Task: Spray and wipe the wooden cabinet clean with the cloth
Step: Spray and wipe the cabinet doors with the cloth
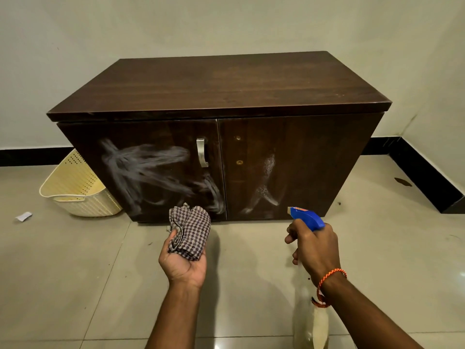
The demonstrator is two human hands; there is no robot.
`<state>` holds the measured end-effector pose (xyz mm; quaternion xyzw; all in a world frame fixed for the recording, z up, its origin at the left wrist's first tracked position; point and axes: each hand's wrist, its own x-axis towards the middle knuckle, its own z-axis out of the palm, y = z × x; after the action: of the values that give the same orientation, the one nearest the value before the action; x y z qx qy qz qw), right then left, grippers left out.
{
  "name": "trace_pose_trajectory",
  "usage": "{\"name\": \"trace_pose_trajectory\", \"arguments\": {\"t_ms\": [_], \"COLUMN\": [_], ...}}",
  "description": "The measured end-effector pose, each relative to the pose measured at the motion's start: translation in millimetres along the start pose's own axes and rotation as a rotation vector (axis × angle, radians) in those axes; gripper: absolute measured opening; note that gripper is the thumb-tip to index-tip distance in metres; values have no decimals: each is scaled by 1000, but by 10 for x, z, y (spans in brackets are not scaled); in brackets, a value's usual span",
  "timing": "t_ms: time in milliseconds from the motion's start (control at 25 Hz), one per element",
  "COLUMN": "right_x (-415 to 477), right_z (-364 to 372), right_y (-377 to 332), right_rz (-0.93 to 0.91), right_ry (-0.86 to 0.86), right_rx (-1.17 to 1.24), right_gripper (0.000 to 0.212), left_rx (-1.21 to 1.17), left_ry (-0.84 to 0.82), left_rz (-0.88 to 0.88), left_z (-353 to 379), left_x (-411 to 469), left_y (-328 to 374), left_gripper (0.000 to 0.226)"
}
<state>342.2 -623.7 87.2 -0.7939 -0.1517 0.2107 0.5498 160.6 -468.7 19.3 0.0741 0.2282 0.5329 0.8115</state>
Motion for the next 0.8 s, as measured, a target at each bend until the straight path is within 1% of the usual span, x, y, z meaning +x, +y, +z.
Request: {"name": "trace_pose_trajectory", "arguments": {"t_ms": [160, 280, 320, 360, 440, 480, 600, 680, 760, 800], "right_x": [36, 58, 56, 48, 14, -6, -64, -106, -152, -164], "right_z": [-54, -95, -99, -98, -104, -114, -179, -220, -262, -294], "right_y": [136, 197, 203, 200, 171, 143, -3, -142, -277, -329], "right_rz": [72, 84, 78, 63, 8, -29, -172, -286, -368, -391], "right_ry": [12, 18, 10, 0, -7, -2, 21, 38, 28, -3], "right_rx": [-20, -18, -19, -21, -15, 6, 140, 221, 272, 291], "right_gripper": [22, 22, 22, 22, 19, 17, 22, 21, 21, 25], "left_rx": [-5, -6, -6, -8, 2, 17, 20, 28, 67, 111], "left_ry": [45, 71, 75, 79, 107, 124, 134, 109, 125, 149], "left_rz": [-5, -6, -4, -2, -10, -14, -24, -9, 40, 94], "left_z": [-52, -77, -80, -72, -25, 0, 91, 196, 368, 488], "left_x": [5, -8, -12, -15, -36, -44, -89, -142, -193, -245], "left_y": [-77, -124, -139, -155, -192, -214, -283, -317, -357, -387], "left_gripper": [95, 103, 100, 91, 63, 56, 49, 45, 38, 38]}}
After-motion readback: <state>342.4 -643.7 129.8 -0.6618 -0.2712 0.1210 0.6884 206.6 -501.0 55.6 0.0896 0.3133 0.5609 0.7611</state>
